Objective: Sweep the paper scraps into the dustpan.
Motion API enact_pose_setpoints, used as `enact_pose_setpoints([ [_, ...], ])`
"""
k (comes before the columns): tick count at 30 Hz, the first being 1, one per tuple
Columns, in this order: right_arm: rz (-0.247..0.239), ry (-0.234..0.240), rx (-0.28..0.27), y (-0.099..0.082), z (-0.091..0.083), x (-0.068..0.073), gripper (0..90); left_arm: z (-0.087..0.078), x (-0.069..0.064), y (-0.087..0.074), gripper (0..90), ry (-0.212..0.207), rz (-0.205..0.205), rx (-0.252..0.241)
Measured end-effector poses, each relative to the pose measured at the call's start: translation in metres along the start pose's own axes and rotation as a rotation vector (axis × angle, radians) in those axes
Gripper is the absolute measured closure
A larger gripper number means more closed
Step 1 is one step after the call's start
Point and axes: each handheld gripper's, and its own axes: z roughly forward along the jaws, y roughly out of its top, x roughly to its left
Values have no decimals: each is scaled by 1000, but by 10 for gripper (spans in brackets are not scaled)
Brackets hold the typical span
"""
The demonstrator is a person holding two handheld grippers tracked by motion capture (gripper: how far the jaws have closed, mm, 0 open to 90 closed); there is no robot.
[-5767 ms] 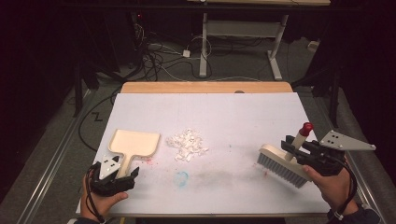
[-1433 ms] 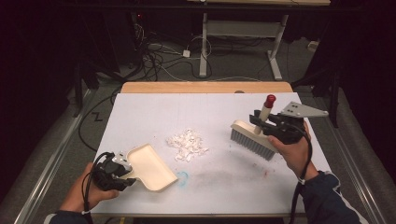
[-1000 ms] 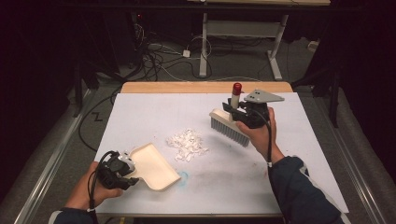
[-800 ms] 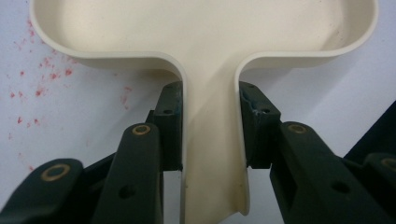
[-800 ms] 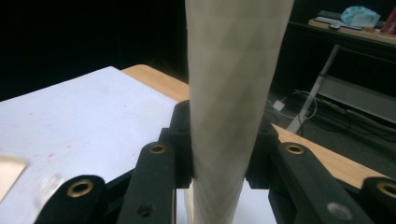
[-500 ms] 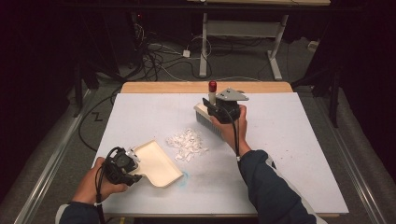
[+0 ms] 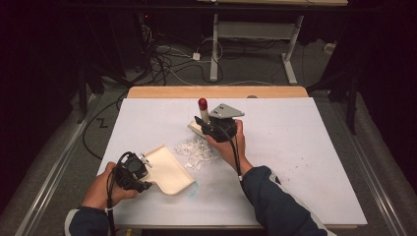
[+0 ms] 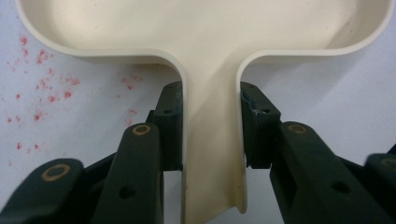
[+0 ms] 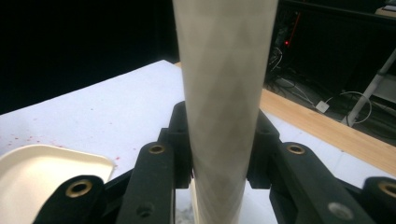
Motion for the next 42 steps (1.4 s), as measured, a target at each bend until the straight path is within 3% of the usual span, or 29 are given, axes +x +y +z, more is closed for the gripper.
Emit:
enact_pose_setpoints([
  [9,-6,66,-19,3,4,30,703,2,5,12,630,6,-10,25],
  [19,16,166,-28,5,1,47,706,3,2,22,629,12,8,31],
  [21,7,207,-29,7,0,54,708,5,1,25,629,10,10,31],
  [28,-11,254,-41,13,-3,69,710,8,-5,29,629,-3,22,33],
  [33,-21,239,-61,22,-7,70,710,11,-5,29,629,-1,25,37],
  [42,11,187,-119,39,-33,49,710,12,-6,28,629,-3,23,45],
])
